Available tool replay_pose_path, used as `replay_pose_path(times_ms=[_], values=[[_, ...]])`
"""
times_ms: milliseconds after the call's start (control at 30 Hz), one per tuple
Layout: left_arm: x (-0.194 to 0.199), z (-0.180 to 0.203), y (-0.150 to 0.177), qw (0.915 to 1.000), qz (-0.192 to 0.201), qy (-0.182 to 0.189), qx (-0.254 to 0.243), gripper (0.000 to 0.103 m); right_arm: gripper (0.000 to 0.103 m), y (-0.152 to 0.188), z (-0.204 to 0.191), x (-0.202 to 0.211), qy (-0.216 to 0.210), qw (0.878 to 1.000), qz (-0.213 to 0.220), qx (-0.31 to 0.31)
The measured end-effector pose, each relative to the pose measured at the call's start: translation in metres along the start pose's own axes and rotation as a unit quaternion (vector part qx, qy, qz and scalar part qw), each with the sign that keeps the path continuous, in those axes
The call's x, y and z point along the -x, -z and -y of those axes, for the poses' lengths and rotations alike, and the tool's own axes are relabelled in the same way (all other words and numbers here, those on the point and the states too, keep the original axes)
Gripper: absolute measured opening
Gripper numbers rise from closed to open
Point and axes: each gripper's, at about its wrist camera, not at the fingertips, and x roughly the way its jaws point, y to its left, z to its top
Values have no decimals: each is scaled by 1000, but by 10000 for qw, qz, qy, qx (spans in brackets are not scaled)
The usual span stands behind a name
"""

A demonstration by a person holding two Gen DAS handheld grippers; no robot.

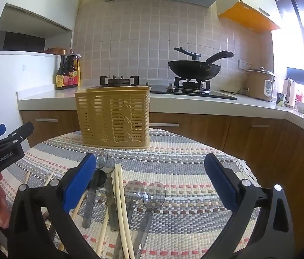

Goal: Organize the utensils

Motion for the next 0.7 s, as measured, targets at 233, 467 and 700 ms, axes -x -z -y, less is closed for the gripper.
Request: replay_pose_path(times_ms=[233,467,700], values=[[2,0,5,10000,21,-11,3,95,96,2,0,0,-21,10000,-40,-26],[2,2,6,10000,21,-10,-32,95,96,0,1,2,-17,10000,-38,-10],[1,3,6,10000,5,3,-51,95,96,2,0,0,-24,10000,-19,-9]])
